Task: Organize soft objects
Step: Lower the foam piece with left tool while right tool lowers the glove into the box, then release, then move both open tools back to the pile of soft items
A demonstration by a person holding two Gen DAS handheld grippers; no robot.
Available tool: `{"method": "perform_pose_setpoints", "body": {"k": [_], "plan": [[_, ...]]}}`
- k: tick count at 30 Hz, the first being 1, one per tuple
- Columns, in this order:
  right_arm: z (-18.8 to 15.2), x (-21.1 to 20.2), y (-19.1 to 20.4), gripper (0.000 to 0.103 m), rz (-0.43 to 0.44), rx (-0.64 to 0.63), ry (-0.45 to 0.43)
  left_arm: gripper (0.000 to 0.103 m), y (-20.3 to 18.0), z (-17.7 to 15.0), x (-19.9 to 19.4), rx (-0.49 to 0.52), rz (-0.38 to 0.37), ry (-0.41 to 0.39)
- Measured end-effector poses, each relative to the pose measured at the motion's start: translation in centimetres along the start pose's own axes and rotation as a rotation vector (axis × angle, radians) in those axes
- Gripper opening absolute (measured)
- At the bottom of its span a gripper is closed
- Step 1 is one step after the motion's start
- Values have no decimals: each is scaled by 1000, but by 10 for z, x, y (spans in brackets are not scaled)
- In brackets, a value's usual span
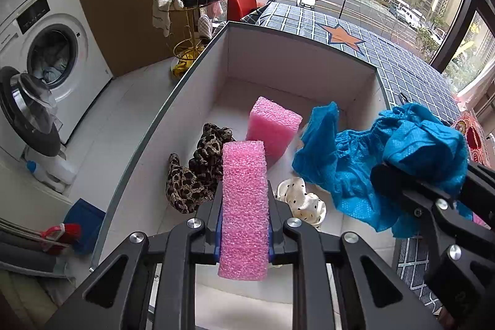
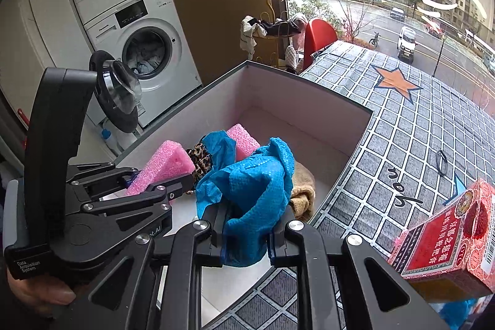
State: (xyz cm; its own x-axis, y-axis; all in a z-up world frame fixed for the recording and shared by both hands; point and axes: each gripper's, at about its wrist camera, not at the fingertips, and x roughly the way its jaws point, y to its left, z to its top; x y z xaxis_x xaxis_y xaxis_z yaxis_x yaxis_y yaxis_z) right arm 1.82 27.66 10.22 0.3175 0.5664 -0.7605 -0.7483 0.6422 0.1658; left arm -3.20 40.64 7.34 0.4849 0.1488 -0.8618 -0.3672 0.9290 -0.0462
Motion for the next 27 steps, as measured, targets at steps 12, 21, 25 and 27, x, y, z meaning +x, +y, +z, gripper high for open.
{"method": "perform_pose_setpoints", "body": {"k": [12,21,25,27], "plan": [[34,17,-11,49,0,29,17,70,9,20,12,-29,9,20],[31,-37,-22,70,-19,70,-146,79,12,19,-15,-33,-48,-64],[-1,-77,-35,70,-1,123,-191,79,-2,6,-30,3,-99,-87],[-25,-100,-38,70,-1,129,-216,79,-16,-3,-41,50,-127,-110]]}}
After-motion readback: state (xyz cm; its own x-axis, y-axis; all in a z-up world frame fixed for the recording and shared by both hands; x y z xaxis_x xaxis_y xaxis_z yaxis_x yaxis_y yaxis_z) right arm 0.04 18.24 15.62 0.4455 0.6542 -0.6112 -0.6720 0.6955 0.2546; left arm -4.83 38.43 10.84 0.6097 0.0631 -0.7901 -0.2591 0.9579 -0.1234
